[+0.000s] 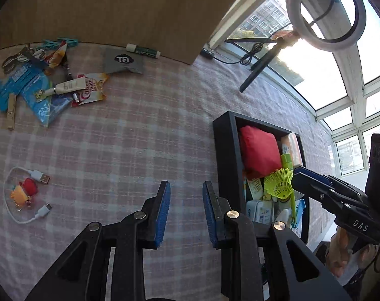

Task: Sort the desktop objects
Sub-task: 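Grasp the metal clip with the left tool while the right tool grasps the orange figure keychain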

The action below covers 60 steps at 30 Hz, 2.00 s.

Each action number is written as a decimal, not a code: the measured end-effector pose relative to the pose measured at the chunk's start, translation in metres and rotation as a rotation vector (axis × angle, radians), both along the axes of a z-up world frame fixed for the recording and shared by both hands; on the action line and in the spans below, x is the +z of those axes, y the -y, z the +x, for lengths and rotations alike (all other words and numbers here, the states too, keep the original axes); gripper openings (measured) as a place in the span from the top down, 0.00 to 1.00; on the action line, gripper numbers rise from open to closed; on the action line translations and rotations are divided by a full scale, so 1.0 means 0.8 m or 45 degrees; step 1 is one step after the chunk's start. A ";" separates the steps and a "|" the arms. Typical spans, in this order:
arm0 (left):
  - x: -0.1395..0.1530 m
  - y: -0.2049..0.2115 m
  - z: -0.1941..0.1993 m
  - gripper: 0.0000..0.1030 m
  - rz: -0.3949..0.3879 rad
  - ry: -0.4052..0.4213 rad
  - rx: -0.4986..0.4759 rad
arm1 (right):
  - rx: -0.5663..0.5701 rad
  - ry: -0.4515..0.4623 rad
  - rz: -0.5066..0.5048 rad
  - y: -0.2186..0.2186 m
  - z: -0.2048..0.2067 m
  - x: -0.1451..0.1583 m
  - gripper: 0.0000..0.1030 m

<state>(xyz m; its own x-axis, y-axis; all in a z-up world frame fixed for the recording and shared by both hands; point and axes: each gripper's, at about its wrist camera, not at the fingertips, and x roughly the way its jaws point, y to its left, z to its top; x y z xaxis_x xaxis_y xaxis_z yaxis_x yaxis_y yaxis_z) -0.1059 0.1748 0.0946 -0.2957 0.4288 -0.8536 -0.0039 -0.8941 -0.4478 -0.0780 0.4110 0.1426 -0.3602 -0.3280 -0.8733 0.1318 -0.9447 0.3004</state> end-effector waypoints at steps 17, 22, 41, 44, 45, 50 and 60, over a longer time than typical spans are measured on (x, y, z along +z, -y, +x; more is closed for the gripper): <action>-0.059 0.319 0.116 0.61 -0.083 0.135 0.733 | 0.757 0.099 0.106 0.333 -0.045 -0.049 0.67; -0.079 0.357 0.126 0.52 -0.004 0.185 0.879 | 0.794 0.195 0.108 0.395 -0.070 -0.078 0.60; -0.115 0.367 0.084 0.36 0.012 0.259 0.943 | 0.625 0.379 0.234 0.441 -0.092 -0.145 0.53; -0.116 0.364 0.075 0.36 -0.023 0.266 0.933 | 0.624 0.371 0.240 0.444 -0.095 -0.146 0.49; -0.117 0.362 0.070 0.37 -0.033 0.268 0.927 | 0.624 0.367 0.252 0.446 -0.096 -0.147 0.49; -0.118 0.363 0.064 0.49 -0.065 0.265 0.917 | 0.630 0.370 0.280 0.453 -0.097 -0.155 0.48; -0.112 0.378 0.080 0.64 -0.045 0.228 0.911 | 0.606 0.385 0.227 0.437 -0.098 -0.144 0.53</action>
